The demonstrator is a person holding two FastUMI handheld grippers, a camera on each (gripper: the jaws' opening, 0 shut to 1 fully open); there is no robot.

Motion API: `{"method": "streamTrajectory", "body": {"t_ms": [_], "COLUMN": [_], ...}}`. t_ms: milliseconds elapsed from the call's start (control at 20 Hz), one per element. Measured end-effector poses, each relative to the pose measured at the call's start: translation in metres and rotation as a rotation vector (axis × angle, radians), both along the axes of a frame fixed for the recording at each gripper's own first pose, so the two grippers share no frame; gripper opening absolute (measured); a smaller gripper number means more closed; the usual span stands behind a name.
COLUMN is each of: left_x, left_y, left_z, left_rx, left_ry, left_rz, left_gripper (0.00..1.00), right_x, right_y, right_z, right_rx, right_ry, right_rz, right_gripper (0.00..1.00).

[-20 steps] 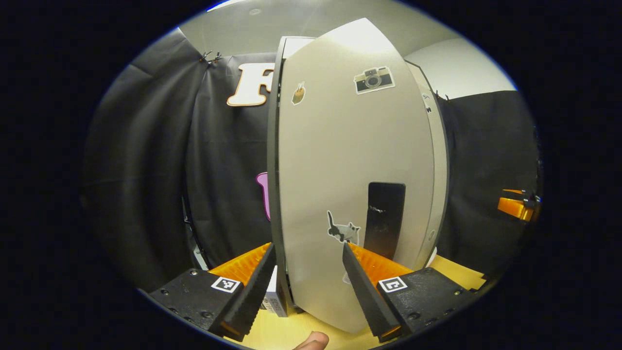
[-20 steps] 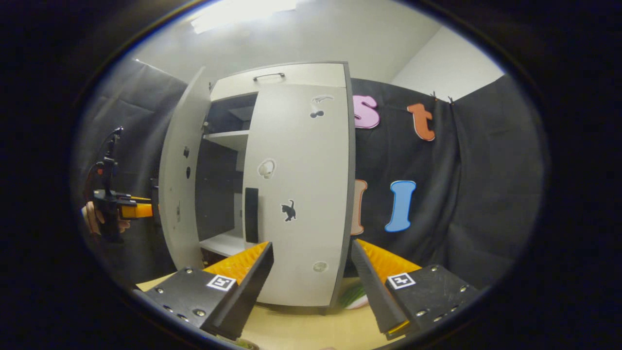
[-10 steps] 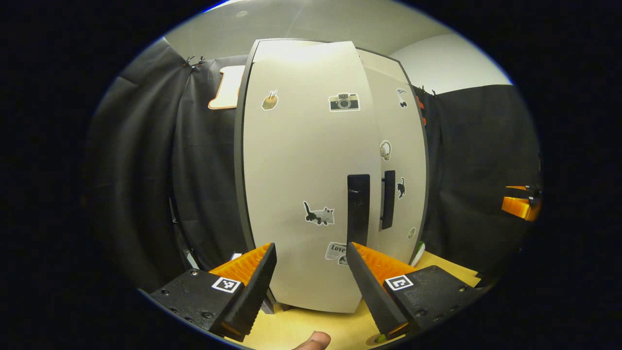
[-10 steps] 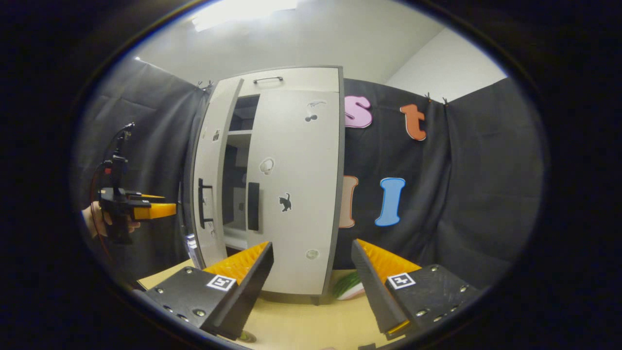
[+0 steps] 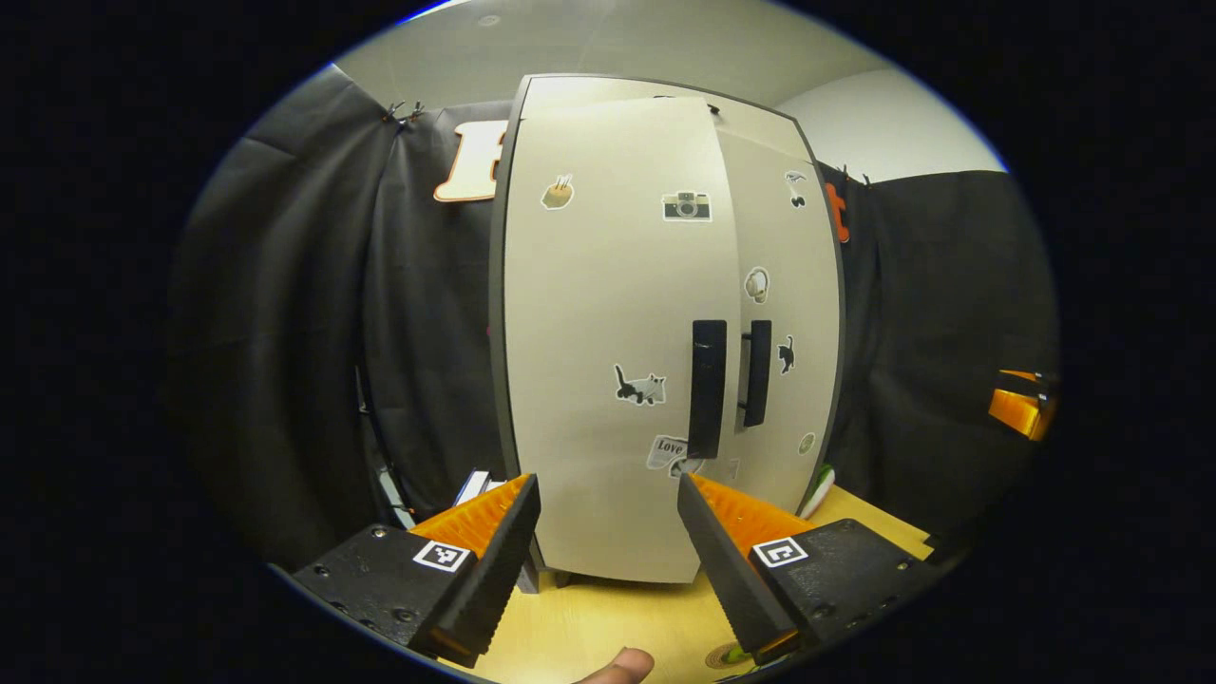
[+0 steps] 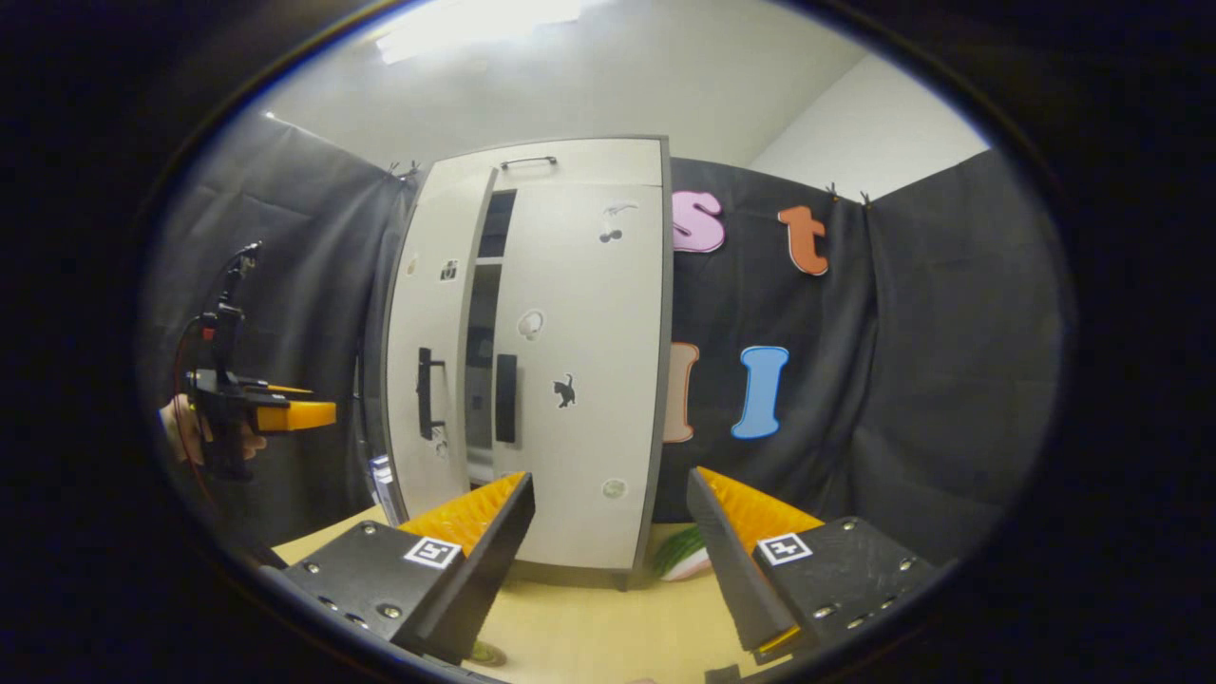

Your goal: Grasp the bottle in the cabinet with the left hand and place it on the coaster, then close the right door with the right hand and the left door with the left hand.

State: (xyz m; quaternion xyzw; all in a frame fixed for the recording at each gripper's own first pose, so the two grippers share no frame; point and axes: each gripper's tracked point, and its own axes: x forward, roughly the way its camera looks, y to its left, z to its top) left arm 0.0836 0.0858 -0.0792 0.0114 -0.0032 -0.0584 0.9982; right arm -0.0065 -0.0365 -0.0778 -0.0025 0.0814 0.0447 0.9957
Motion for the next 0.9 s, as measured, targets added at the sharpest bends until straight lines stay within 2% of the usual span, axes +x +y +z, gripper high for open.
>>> {"method": "streamTrajectory", "body": {"t_ms": [350, 900], "left_x": [-0.037, -0.068], "left_y": [0.001, -0.007], "left_z": [0.003, -0.007], "left_rx": [-0.002, -0.035], "left_ry": [-0.014, -0.011], "left_rz": [0.038, 0.124], "left_gripper": [0.93, 0.93], "right_x": [-0.013, -0.017], "right_y": [0.032, 0.055], "right_z": [0.009, 0.008], "right_rx": [0.036, 0.027], "right_ry": [-0.022, -0.044], "right_rz": [0.021, -0.008], "right_gripper": [0.98, 0.98]}}
